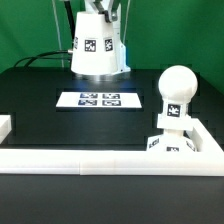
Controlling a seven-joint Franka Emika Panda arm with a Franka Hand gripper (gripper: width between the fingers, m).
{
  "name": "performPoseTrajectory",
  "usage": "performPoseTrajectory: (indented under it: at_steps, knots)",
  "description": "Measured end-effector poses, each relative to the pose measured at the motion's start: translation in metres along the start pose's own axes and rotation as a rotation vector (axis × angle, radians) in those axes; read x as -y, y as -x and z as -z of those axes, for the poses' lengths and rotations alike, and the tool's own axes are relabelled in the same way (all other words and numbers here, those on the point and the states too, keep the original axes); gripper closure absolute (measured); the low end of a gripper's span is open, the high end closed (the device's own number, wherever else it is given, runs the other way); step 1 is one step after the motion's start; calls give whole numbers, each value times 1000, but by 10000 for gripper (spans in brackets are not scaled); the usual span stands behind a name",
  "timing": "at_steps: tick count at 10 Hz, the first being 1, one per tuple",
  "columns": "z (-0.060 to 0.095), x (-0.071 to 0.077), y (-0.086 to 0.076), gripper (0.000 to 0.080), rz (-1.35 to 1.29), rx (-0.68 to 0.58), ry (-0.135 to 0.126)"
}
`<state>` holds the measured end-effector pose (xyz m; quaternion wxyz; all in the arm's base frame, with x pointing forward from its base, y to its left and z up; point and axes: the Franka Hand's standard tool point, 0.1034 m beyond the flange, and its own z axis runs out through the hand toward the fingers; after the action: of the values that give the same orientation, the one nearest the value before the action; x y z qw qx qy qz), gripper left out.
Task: Assemble lamp
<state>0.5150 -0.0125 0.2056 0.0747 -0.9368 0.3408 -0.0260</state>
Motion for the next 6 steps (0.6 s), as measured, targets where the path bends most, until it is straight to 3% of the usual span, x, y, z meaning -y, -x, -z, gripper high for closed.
performPoseTrajectory:
  at_steps: [1, 4, 6]
  knots:
    - [-7, -4, 0, 754, 9, -5, 5]
    - [-7, -4, 0, 754, 8, -4, 6]
    - [1, 8, -1, 754, 15, 3, 1]
